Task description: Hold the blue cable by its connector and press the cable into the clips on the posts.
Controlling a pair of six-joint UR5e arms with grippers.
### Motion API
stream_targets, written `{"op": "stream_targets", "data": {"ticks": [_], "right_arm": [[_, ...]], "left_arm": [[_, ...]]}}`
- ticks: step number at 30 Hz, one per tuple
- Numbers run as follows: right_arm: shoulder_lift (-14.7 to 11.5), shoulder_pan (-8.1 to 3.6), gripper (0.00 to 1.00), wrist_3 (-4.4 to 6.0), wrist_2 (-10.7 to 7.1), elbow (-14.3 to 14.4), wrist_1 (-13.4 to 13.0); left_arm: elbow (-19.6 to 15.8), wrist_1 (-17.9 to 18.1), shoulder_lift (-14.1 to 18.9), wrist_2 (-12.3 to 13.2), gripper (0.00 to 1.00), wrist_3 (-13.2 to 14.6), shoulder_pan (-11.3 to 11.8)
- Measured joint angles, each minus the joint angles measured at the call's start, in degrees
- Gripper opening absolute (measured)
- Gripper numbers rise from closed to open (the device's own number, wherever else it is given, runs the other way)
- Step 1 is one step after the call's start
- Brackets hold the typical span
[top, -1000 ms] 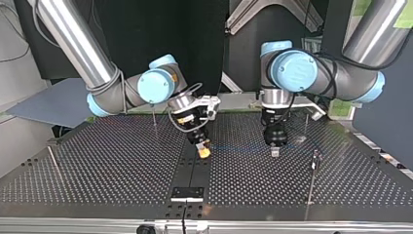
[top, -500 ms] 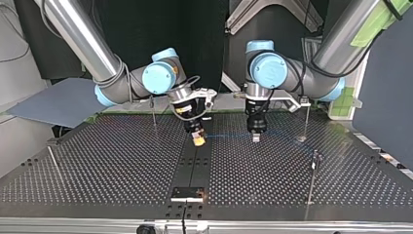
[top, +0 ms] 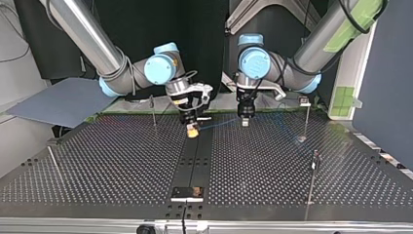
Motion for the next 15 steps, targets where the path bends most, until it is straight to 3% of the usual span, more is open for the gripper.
{"op": "stream_targets", "data": {"ticks": [7, 15], "right_arm": [[0.08, -0.26, 0.0, -0.02, 1.75, 3.64, -3.64], [0.29, -0.32, 0.0, 0.31, 4.43, 7.95, -7.96]], "left_arm": [[-0.14, 0.68, -0.65, 0.01, 0.0, 0.09, -0.67], [-0.16, 1.24, -3.75, -0.1, 0.0, 0.47, -2.22]]}}
